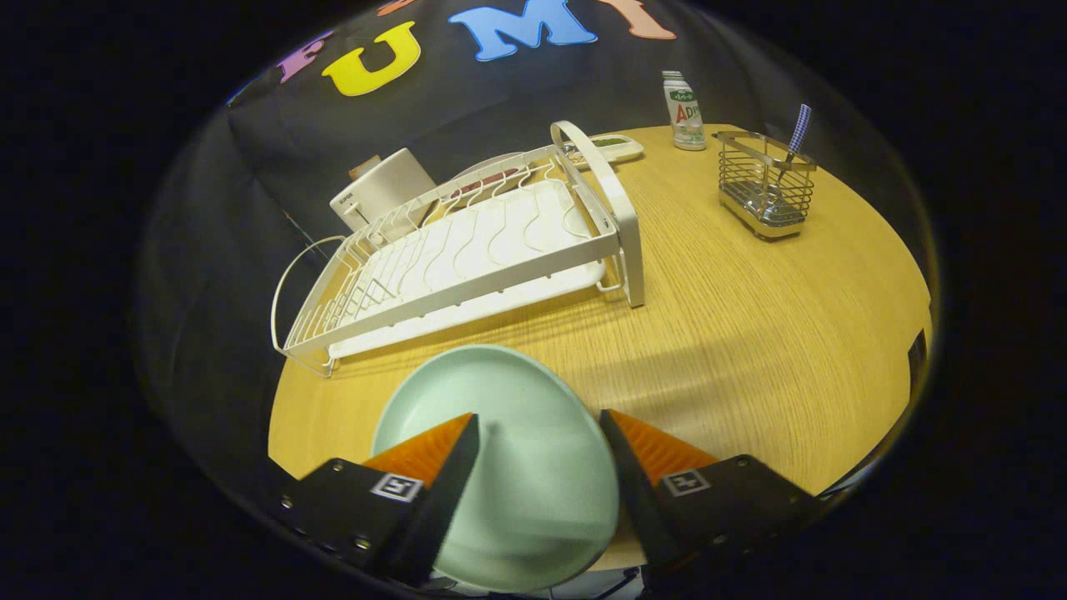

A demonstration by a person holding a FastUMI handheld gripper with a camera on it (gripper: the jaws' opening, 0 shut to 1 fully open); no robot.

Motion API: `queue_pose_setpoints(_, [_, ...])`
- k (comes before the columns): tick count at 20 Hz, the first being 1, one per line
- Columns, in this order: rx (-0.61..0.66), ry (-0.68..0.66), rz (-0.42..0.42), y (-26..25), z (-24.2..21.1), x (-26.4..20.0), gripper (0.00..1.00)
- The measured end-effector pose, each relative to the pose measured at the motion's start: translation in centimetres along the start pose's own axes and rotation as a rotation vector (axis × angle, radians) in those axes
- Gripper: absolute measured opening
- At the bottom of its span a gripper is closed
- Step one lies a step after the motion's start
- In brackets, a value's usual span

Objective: Take the plate from the dish rack, then take the spoon from the basket and place it into the plate.

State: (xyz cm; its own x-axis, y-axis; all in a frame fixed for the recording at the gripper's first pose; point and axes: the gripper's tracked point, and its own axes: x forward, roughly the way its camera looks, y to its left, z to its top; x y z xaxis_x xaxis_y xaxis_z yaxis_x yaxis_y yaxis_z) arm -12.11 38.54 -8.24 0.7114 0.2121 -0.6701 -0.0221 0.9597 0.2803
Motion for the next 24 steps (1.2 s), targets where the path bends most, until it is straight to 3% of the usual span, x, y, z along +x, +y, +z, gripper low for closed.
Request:
queue_pose_setpoints(1, [0.0,-0.006,0.01,0.2,0.2,0.1,1.0])
queue_pose_setpoints(6, [-0.015,-0.081,-0.037,-0.6,2.6,-1.4,0.99])
queue_pose_setpoints(16, [0.052,-0.515,-0.489,-12.5,19.1,-12.5,0.99])
queue_pose_setpoints(19, [0.087,-0.562,-0.587,-16.0,22.5,-13.0,0.98])
queue_pose_setpoints(24, [0.205,-0.566,-0.645,-20.7,25.6,-10.2,0.98])
